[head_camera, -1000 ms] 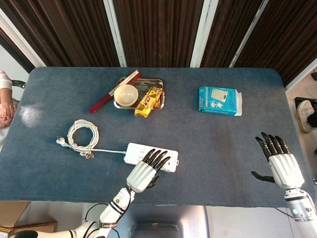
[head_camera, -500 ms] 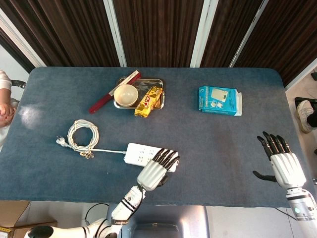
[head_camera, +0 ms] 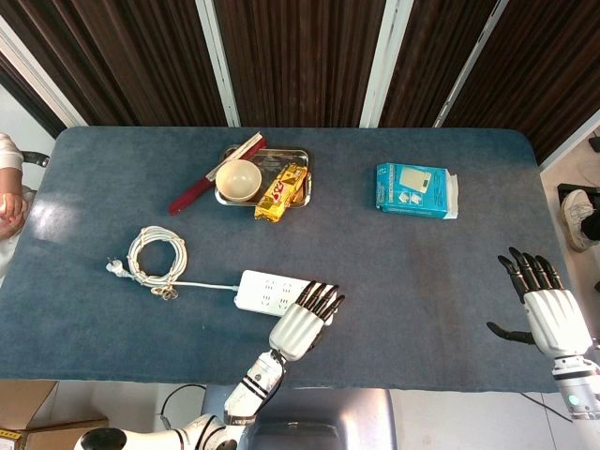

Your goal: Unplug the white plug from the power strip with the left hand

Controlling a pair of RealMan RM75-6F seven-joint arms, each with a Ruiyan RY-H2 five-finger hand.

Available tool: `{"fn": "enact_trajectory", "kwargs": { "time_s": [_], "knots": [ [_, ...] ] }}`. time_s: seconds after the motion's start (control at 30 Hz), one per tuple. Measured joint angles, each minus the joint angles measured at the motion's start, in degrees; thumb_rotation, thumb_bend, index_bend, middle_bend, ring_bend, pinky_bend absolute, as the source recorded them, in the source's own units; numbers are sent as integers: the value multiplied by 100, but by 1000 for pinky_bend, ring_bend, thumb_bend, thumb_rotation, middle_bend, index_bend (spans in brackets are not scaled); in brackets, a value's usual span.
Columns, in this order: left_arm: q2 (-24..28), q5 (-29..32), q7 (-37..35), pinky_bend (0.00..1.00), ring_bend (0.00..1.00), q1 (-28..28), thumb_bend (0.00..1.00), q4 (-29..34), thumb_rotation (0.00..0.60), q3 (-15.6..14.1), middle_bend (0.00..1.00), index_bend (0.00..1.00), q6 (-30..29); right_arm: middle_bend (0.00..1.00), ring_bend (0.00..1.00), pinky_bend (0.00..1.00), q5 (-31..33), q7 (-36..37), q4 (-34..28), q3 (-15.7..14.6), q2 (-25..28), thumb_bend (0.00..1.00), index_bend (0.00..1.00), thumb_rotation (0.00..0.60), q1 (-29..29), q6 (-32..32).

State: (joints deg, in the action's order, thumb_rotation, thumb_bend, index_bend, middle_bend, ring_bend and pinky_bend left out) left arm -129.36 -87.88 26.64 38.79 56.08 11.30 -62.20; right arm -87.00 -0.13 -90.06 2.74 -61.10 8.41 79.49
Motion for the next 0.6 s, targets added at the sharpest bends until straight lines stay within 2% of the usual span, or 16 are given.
{"fn": "enact_trajectory", "kwargs": {
  "time_s": [0.1,0.2,0.4,0.6],
  "knots": [
    [-50,35,-46,151,6,41,379,-157,600,-4,0,0,-56,0,0,0,-11,27,4,-9,18,209,0,600,-11,18],
    [-61,71,-113,202,55,91,379,-224,600,-29,38,3,-138,0,0,0,-2,28,-2,-13,35,209,0,600,-18,21],
    [-65,160,-249,296,190,148,372,-247,600,-106,180,118,-280,0,0,0,-1,-2,-21,-20,46,208,0,600,-29,37],
    [-65,286,-338,301,180,171,374,-220,600,-166,186,122,-255,0,0,0,6,-7,-24,-27,43,209,0,600,-34,35]
  ]
}}
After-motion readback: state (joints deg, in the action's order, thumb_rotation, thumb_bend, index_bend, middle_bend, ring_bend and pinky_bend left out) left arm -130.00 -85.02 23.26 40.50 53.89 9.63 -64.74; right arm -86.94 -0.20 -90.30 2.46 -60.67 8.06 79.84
